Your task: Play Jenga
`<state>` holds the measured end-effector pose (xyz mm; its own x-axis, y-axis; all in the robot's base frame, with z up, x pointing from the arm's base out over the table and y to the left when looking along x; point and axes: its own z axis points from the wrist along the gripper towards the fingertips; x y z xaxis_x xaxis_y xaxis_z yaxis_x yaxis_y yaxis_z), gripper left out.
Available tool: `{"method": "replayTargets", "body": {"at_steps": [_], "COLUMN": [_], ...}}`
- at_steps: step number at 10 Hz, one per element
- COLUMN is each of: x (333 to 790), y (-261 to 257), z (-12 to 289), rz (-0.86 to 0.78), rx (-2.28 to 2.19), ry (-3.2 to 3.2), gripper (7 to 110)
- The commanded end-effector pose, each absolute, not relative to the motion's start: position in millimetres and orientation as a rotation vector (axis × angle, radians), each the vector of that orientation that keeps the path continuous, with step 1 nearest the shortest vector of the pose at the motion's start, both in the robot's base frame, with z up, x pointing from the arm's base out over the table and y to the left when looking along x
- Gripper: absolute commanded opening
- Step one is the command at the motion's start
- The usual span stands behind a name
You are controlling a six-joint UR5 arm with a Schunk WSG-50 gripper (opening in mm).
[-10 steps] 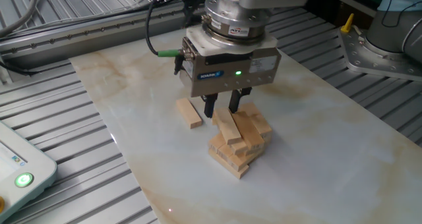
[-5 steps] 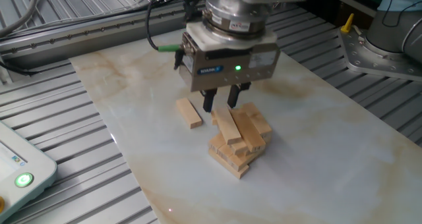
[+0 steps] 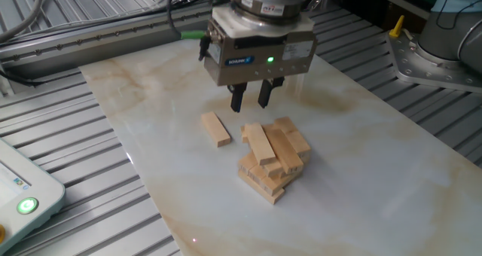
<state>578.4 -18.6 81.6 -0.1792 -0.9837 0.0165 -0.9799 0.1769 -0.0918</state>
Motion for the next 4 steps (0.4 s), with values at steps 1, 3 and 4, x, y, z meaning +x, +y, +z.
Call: {"method": "replayTargets", "body": {"at_steps": [1, 3, 4], "x": [575.9, 577.4, 577.3], "y": [-22.9, -22.0, -21.8], "z": [87.7, 86.7, 86.4], "rz": [-0.134, -0.128, -0.125], "rx": [-1.961, -1.954, -1.948], "ry": [2.380, 2.383, 2.387], "gripper": [44, 44, 44]}}
